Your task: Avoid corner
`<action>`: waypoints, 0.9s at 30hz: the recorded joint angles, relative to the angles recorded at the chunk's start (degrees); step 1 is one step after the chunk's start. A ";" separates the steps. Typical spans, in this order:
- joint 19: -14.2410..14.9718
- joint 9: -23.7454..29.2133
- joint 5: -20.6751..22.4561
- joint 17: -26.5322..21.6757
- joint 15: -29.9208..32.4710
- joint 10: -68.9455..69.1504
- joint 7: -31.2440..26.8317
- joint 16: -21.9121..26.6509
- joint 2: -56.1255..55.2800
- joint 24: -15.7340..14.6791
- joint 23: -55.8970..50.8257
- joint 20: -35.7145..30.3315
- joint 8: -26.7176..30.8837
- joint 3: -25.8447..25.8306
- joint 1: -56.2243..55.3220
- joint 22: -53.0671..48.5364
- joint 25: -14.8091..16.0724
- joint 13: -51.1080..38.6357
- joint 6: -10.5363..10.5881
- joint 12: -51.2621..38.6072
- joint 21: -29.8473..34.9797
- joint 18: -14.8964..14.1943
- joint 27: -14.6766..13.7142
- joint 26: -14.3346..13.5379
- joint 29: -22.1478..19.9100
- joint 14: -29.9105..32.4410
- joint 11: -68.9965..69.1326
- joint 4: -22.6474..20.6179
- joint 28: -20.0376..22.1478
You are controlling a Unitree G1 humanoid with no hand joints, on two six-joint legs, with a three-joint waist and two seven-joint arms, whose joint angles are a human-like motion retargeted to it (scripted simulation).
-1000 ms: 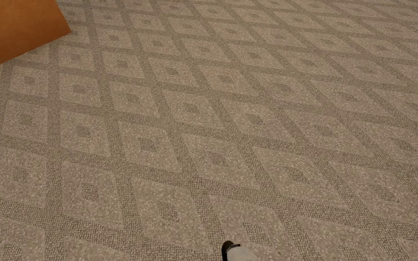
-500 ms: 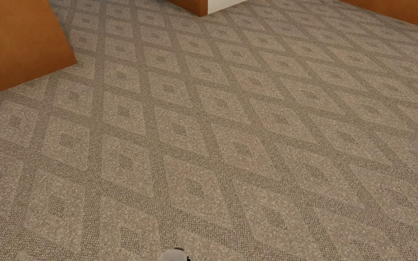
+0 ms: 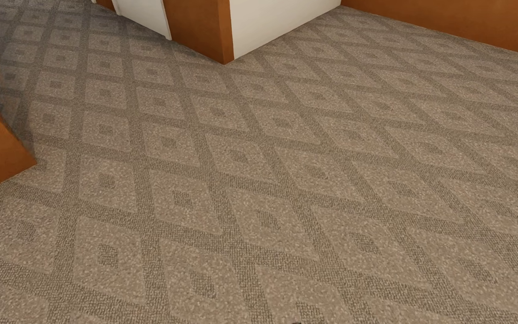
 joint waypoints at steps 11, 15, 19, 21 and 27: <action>0.00 -0.57 7.96 -2.18 -9.78 52.38 0.00 0.12 12.27 0.00 1.37 -2.43 0.00 7.59 -22.80 6.99 0.00 -3.52 5.37 3.31 -2.50 0.00 0.00 0.00 0.00 6.12 -3.60 6.29 0.00; 0.00 -0.73 3.63 -4.90 -31.01 19.29 0.00 1.89 35.82 0.00 -12.19 -2.94 0.00 19.94 -36.33 12.15 0.00 -6.82 2.69 8.72 -8.03 0.00 0.00 0.00 0.00 7.81 -13.85 4.85 0.00; 0.00 -3.26 2.41 -5.32 -30.31 -0.18 0.00 2.19 44.40 0.00 -17.30 -3.33 0.00 22.17 -41.77 18.19 0.00 -11.51 4.02 11.42 -12.84 0.00 0.00 0.00 0.00 16.76 -12.90 5.71 0.00; 0.00 -3.37 -1.58 -3.31 -14.13 14.40 0.00 1.95 42.34 0.00 -13.66 -3.14 0.00 20.77 -44.89 20.63 0.00 -9.34 2.98 11.37 -14.59 0.00 0.00 0.00 0.00 6.65 1.80 3.44 0.00; 0.00 -0.52 -0.32 -2.64 -6.40 5.72 0.00 0.05 5.62 0.00 3.55 -3.32 0.00 5.37 -15.44 5.02 0.00 -1.32 7.43 3.79 -3.54 0.00 0.00 0.00 0.00 8.31 43.72 -6.80 0.00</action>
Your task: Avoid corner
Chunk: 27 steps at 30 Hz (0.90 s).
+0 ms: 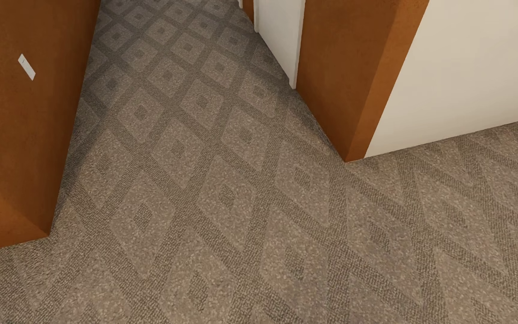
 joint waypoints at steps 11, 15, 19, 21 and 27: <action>0.00 -3.67 3.60 0.41 7.07 18.06 0.00 -0.62 -20.40 0.00 1.97 3.21 0.00 -8.75 15.74 -6.29 0.00 2.66 0.84 -2.56 -0.15 0.00 0.00 0.00 0.00 38.48 -36.76 16.19 0.00; 0.00 1.34 6.51 -2.74 -5.59 40.04 0.00 0.62 10.30 0.00 -4.33 -2.63 0.00 2.32 -8.11 3.85 0.00 -5.04 -3.04 -1.00 -0.89 0.00 0.00 0.00 0.00 -5.09 -47.90 11.72 0.00; 0.00 0.65 2.81 -4.61 -22.87 2.74 0.00 2.93 31.71 0.00 -12.34 0.46 0.00 13.94 -22.19 7.84 0.00 -13.95 -6.15 3.05 -6.80 0.00 0.00 0.00 0.00 -1.92 -58.65 13.08 0.00; 0.00 -0.64 1.50 -5.47 -25.19 -8.66 0.00 3.39 37.21 0.00 -15.38 2.06 0.00 17.40 -26.21 9.68 0.00 -17.98 -6.18 4.31 -8.58 0.00 0.00 0.00 0.00 -3.03 -57.94 15.51 0.00; 0.00 1.47 -5.34 -0.19 7.02 14.47 0.00 1.71 26.69 0.00 -13.90 1.48 0.00 14.07 -19.46 14.31 0.00 -10.64 -11.59 4.26 -7.19 0.00 0.00 0.00 0.00 -1.70 -8.27 6.39 0.00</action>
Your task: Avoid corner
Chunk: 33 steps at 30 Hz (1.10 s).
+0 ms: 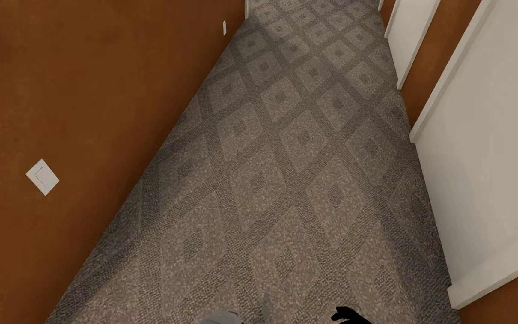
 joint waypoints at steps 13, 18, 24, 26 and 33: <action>0.00 -2.80 9.25 1.28 3.52 -1.80 0.00 -2.63 -40.46 0.00 21.51 10.19 0.00 -26.66 41.55 -28.53 0.00 20.43 8.32 -9.65 18.41 0.00 0.00 0.00 0.00 17.72 -35.64 10.42 0.00; 0.00 0.37 14.04 0.68 -12.31 29.07 0.00 -3.24 -12.95 0.00 11.17 -0.34 0.00 -12.65 15.69 -12.04 0.00 10.53 6.39 -5.13 15.10 0.00 0.00 0.00 0.00 0.53 -40.65 7.63 0.00; 0.00 -3.18 7.55 -1.61 -29.88 -40.03 0.00 -1.73 8.41 0.00 -11.63 -2.09 0.00 1.25 1.84 -4.94 0.00 -2.41 3.53 3.65 -1.98 0.00 0.00 0.00 0.00 15.40 -48.52 8.38 0.00; 0.00 -3.31 4.22 -2.30 -27.40 -21.36 0.00 -2.10 12.71 0.00 -14.94 -2.11 0.00 3.13 -1.98 -2.50 0.00 -3.19 3.10 4.41 -5.08 0.00 0.00 0.00 0.00 3.08 -45.25 7.43 0.00; 0.00 -1.30 3.39 2.51 -4.95 -8.53 0.00 -3.85 -12.28 0.00 10.01 0.94 0.00 -9.00 13.95 -9.89 0.00 5.07 2.68 -2.60 3.46 0.00 0.00 0.00 0.00 0.46 7.28 -2.70 0.00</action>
